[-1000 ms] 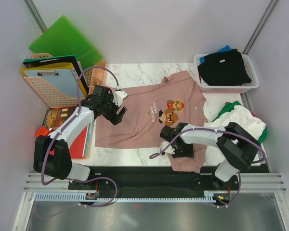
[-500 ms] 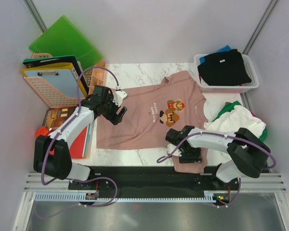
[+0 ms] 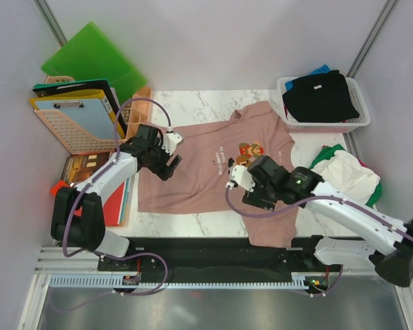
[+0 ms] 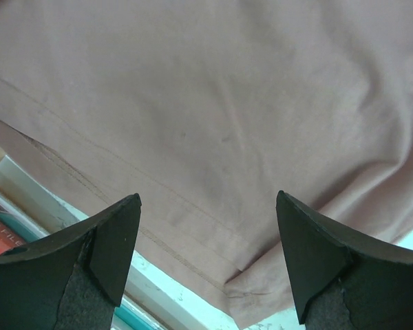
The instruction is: Fold and stack the t-shirts
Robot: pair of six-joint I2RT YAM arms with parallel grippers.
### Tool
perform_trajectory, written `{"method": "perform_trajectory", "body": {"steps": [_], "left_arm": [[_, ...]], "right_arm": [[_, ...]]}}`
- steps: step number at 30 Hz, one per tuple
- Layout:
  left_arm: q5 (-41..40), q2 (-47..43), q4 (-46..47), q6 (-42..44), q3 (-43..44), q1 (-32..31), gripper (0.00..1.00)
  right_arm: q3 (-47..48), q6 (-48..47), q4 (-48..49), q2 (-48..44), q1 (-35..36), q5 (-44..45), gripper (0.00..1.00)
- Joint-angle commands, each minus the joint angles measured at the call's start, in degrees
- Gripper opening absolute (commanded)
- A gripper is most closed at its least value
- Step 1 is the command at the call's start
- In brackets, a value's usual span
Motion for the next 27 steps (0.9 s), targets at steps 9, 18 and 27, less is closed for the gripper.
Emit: {"method": "perform_trajectory", "body": {"steps": [9,18,27], "left_arm": [[-3.72,15.10,-6.78,-7.42,10.63,1.94,0.77],[-4.77,9.75,-10.39,-8.31,9.15,6.60,0.75],[-0.09,2.45,-6.81,-5.32,2.47,6.96,0.79]], "right_arm": [[-3.76,2.15,7.25,-10.20,-5.37,4.82,0.84],[-5.70,1.89,9.62,-10.73,-5.37,5.09,0.85],[-9.04,3.90,18.93,-2.83,-6.15,14.56,0.93]]}}
